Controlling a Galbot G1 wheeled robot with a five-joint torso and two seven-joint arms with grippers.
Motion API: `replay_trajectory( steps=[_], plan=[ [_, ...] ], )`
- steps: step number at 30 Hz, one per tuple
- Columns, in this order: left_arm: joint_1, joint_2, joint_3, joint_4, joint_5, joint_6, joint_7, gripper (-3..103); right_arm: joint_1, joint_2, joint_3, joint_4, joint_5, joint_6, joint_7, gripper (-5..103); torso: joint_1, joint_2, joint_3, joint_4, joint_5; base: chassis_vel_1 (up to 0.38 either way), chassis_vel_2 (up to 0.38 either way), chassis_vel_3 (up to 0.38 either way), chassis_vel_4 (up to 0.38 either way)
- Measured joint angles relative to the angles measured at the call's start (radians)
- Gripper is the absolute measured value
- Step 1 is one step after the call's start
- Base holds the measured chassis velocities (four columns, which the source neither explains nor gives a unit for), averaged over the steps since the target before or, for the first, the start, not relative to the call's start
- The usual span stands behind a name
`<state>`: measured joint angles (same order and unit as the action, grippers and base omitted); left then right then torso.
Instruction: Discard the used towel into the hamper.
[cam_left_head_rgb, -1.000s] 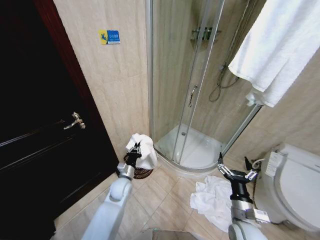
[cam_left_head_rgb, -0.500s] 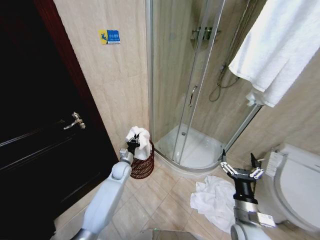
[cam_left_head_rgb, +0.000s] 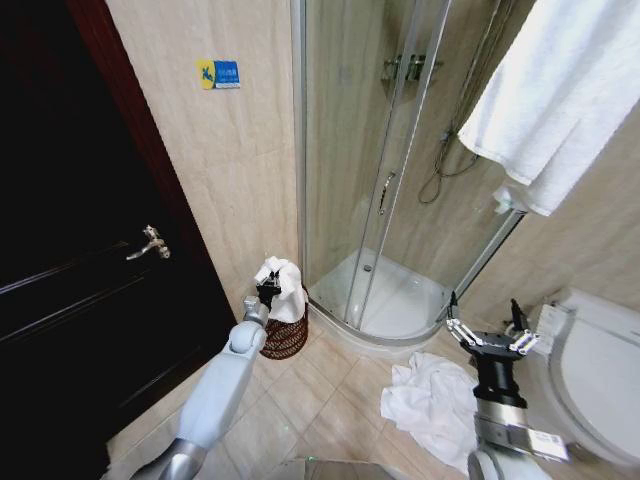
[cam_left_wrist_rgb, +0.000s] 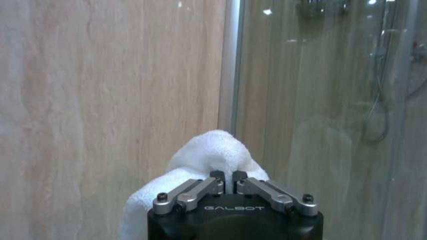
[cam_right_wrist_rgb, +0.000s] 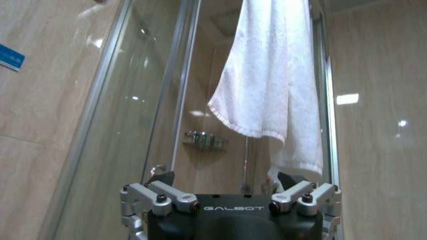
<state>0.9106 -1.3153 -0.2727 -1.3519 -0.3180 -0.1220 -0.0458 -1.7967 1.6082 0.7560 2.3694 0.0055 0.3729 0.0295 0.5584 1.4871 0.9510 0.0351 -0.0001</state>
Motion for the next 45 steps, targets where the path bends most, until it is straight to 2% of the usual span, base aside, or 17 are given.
replay_trajectory(
  steps=[3,15,21,28,33,45],
  plan=[
    [-0.015,0.002,0.011,0.026,-0.002,-0.002,0.0,5,0.0,0.0,-0.001,0.017,-0.04,0.012,0.022,100,0.0,0.0,0.0,0.0,0.0,-0.1,0.11,0.109,-0.122],
    [-0.1,0.0,0.084,0.168,-0.034,0.0,-0.016,5,-0.01,0.0,0.009,0.079,-0.054,0.03,0.02,100,0.0,0.0,0.0,-0.0003,0.0,-0.03,0.04,0.024,-0.037],
    [-0.188,-0.001,0.177,0.324,-0.088,-0.002,-0.039,5,-0.008,0.0,0.018,0.086,-0.06,0.054,0.02,100,0.0,0.0,0.0,0.0,0.0,0.004,-0.007,-0.009,0.006],
    [-0.257,-0.037,0.186,0.449,-0.088,-0.03,-0.058,5,-0.018,0.0,0.013,0.108,-0.058,0.05,0.017,100,0.0,0.0,0.0,0.0001,0.0001,0.0,0.0,0.0,0.0],
    [-0.277,-0.051,0.18,0.485,-0.076,-0.038,-0.07,5,-0.016,0.0,0.019,0.121,-0.053,0.041,0.016,100,0.0,0.0,0.0,-0.0001,0.0001,0.0,0.0,0.0,0.0],
    [-0.278,-0.053,0.178,0.487,-0.059,-0.034,-0.09,5,-0.011,0.0,0.019,0.131,-0.052,0.057,0.011,100,0.0,0.0,0.0,0.0,0.0001,-0.045,0.041,0.044,-0.046]
  ],
)
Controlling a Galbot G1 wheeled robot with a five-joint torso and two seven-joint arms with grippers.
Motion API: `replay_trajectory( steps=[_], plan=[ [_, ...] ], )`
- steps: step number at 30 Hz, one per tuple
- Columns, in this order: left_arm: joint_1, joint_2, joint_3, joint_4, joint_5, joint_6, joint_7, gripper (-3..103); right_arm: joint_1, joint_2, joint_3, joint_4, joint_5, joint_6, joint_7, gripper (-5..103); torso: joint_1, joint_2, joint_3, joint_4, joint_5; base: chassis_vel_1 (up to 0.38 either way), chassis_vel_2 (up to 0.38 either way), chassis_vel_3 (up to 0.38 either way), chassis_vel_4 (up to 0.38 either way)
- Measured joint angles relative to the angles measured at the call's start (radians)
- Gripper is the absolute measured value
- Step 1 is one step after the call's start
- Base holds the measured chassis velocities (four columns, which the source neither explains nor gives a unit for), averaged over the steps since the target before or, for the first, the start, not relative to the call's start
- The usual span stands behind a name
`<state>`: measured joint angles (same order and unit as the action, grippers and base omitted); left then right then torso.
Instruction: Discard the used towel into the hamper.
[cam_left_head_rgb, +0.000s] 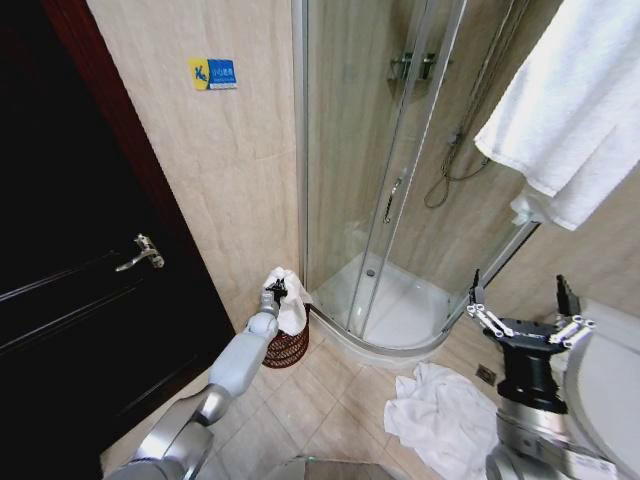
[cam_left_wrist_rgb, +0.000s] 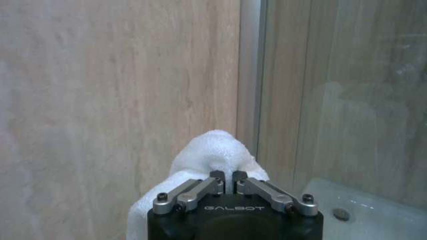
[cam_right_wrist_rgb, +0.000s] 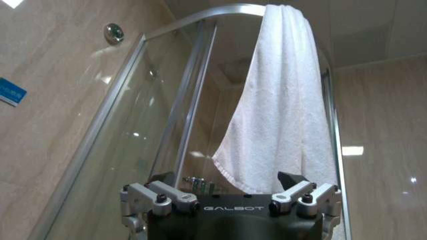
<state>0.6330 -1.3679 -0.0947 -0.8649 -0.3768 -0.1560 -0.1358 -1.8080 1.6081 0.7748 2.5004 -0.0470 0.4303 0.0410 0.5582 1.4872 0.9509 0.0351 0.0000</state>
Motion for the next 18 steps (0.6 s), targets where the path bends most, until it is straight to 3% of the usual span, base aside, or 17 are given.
replay_trajectory(
  steps=[5,9,12,18],
  plan=[
    [0.001,-0.002,-0.003,0.0,0.013,0.001,-0.005,5,0.0,0.0,0.001,0.001,0.002,0.026,-0.009,100,0.001,0.0,0.0,0.0,0.0,-0.159,0.159,0.168,-0.16],
    [0.001,-0.009,-0.02,0.001,0.053,-0.006,-0.05,5,-0.002,0.0,-0.001,0.001,0.003,0.046,-0.022,100,0.002,-0.001,0.001,0.0001,-0.0003,-0.115,0.093,0.068,-0.09],
    [0.002,-0.017,-0.051,0.001,0.139,-0.019,-0.136,5,-0.005,0.0,-0.006,0.001,0.003,0.064,-0.032,100,0.001,-0.001,0.0,0.0002,0.0002,-0.015,0.026,0.003,-0.007],
    [0.008,-0.014,-0.06,0.009,0.183,0.011,-0.169,5,-0.006,0.0,-0.007,0.001,0.006,0.08,-0.041,100,-0.001,0.0,0.0,-0.0001,0.0001,0.048,-0.028,-0.033,0.044]
  ],
)
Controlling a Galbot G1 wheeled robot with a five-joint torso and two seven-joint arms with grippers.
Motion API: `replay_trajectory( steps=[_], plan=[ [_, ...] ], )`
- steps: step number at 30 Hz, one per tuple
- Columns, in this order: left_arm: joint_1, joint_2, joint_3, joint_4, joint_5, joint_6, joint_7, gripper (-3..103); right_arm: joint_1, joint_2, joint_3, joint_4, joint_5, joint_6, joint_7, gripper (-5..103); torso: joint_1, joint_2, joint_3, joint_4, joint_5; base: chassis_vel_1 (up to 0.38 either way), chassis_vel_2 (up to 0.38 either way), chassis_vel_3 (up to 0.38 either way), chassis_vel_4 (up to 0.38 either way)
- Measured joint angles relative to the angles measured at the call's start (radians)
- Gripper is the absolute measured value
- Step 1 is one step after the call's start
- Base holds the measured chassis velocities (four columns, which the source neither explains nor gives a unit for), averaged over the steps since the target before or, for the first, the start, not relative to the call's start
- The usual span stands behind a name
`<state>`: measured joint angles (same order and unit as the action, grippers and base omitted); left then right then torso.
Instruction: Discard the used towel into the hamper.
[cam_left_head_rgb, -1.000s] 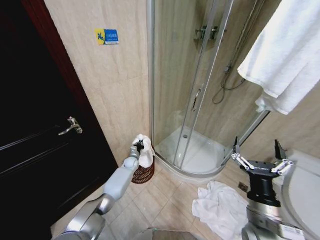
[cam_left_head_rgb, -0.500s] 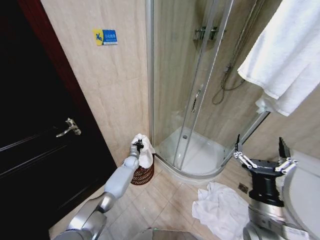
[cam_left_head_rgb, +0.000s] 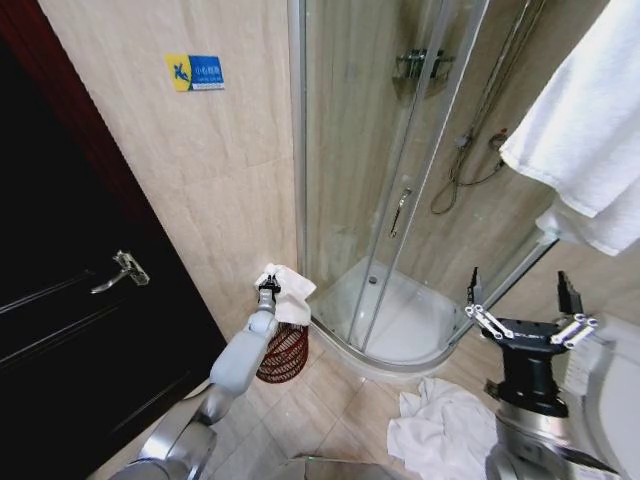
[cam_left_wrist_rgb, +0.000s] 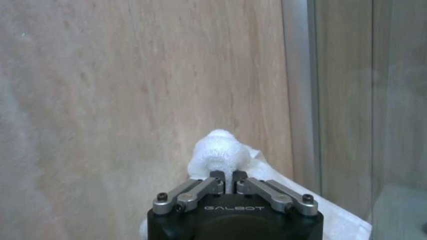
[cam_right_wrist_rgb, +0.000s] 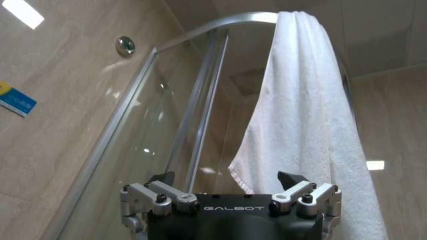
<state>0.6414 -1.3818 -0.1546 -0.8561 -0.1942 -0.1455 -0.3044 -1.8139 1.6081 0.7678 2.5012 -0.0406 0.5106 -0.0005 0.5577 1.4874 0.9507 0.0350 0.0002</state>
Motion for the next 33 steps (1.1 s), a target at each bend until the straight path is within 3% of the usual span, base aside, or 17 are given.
replay_trajectory(
  steps=[11,19,33],
  plan=[
    [0.024,0.008,-0.017,0.063,0.027,0.015,0.02,5,0.002,0.0,0.002,-0.001,0.009,0.011,-0.005,100,0.001,0.0,0.0,0.0002,-0.0002,0.005,-0.003,-0.004,0.005],
    [0.02,-0.025,-0.022,0.182,0.037,0.007,0.059,5,0.01,0.0,-0.002,-0.009,0.013,0.019,-0.014,100,0.001,0.0,0.0,-0.0001,-0.0002,0.0,0.0,0.0,0.0],
    [0.075,-0.032,0.07,0.25,0.057,0.006,0.102,5,0.019,0.0,-0.002,-0.019,0.019,0.02,-0.024,100,0.001,0.0,0.0,0.0001,-0.0001,0.0,0.0,0.0,0.0]
  ],
)
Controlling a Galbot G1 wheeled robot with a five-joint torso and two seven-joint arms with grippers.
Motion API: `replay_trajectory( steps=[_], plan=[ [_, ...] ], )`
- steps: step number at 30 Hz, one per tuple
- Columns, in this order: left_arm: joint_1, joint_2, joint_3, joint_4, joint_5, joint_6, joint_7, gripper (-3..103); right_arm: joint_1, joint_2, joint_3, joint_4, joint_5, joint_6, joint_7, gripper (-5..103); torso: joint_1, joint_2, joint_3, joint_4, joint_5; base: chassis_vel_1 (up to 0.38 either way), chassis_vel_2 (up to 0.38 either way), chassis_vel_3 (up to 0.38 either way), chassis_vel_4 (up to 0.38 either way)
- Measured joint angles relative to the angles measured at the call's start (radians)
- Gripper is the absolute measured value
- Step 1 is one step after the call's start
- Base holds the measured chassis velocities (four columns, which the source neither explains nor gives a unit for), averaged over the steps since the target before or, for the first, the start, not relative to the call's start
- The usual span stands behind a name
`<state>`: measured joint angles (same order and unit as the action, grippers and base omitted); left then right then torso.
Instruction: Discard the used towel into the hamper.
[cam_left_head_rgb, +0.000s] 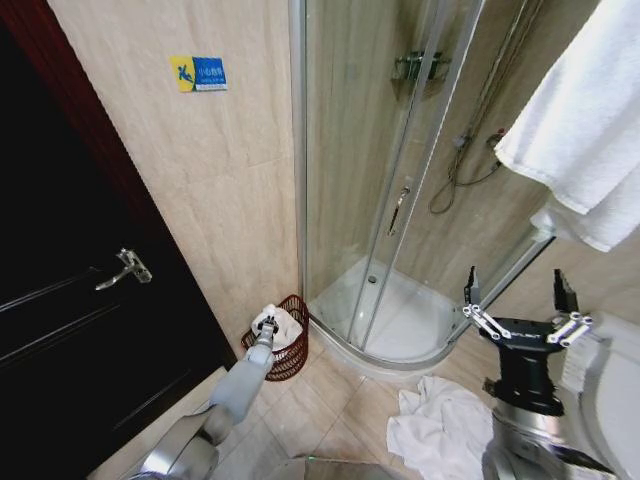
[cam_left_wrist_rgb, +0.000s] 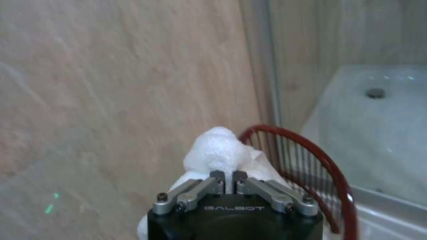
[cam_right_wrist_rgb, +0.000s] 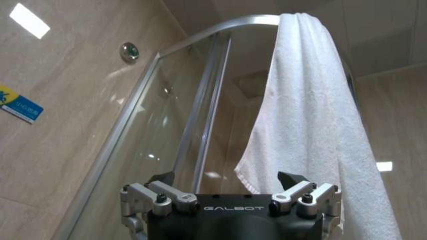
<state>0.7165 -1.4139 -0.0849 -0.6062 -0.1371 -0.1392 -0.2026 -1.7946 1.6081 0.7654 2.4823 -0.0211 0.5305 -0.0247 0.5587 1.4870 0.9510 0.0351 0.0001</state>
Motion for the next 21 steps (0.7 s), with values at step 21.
replay_trajectory(
  steps=[21],
  plan=[
    [-0.166,-0.05,0.207,0.3,-0.079,-0.017,0.074,5,0.053,0.0,-0.004,-0.019,0.012,0.021,-0.018,100,0.0,0.0,0.0,0.0,0.0,0.0,0.0,0.0,0.0]
  ],
)
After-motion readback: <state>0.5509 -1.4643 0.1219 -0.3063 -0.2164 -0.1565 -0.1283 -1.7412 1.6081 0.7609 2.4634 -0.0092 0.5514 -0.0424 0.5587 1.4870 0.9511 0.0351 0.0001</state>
